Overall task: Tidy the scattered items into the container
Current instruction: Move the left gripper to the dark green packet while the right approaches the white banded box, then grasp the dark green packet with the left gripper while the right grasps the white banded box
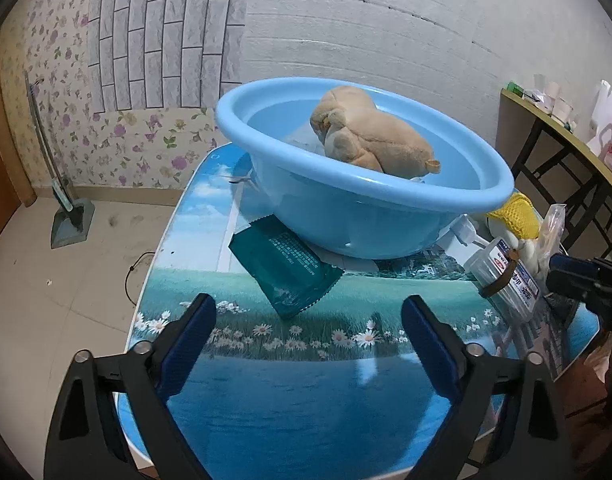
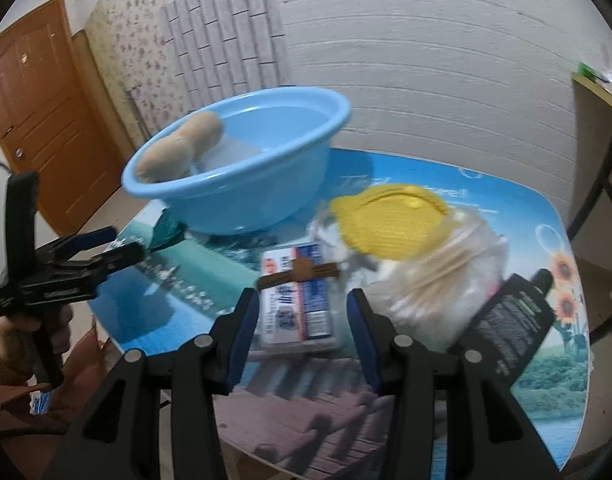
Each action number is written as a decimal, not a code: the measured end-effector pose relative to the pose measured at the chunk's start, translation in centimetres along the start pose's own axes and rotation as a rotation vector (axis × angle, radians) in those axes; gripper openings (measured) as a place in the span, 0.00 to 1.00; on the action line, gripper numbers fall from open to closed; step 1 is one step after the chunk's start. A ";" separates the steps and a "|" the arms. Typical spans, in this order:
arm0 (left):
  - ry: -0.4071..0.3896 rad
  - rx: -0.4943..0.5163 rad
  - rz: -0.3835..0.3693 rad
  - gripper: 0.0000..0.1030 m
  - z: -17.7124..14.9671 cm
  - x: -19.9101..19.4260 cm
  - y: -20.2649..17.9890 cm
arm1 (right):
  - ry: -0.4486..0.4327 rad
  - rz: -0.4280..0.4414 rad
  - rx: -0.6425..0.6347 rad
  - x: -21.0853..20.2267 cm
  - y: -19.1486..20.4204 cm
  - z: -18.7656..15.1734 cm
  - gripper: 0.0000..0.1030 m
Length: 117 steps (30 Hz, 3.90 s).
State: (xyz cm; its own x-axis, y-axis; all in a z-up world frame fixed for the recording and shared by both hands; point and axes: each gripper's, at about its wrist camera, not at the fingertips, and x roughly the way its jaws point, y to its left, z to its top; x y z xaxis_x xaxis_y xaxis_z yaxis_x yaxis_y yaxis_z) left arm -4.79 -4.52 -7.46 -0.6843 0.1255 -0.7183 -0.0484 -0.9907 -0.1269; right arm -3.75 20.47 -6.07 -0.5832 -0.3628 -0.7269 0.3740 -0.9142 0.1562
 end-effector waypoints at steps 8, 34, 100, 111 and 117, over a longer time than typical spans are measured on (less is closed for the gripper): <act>0.018 0.010 0.015 0.81 0.7 2.1 0.2 | 0.040 -0.019 -0.055 1.5 1.5 -0.1 0.44; 0.066 0.071 0.034 0.48 1.9 4.8 0.4 | 0.080 -0.086 -0.016 2.0 1.0 -1.0 0.47; 0.103 0.143 0.017 1.00 -4.1 1.1 -5.0 | 0.103 -0.047 -0.104 3.7 4.4 -3.9 0.59; 0.063 0.130 0.027 1.00 -4.2 1.0 -4.8 | 0.053 -0.026 -0.052 4.2 3.5 -3.9 0.91; 0.055 0.130 0.026 1.00 -4.0 1.0 -4.8 | 0.058 -0.022 -0.027 4.3 3.2 -3.9 1.00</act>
State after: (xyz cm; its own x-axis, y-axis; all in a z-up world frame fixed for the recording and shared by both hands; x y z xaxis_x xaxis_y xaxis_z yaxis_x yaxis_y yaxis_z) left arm -2.34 0.59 -10.26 -0.6459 0.0987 -0.7570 -0.1275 -0.9916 -0.0205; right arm -2.24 16.69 -11.27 -0.5487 -0.3306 -0.7679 0.3811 -0.9164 0.1222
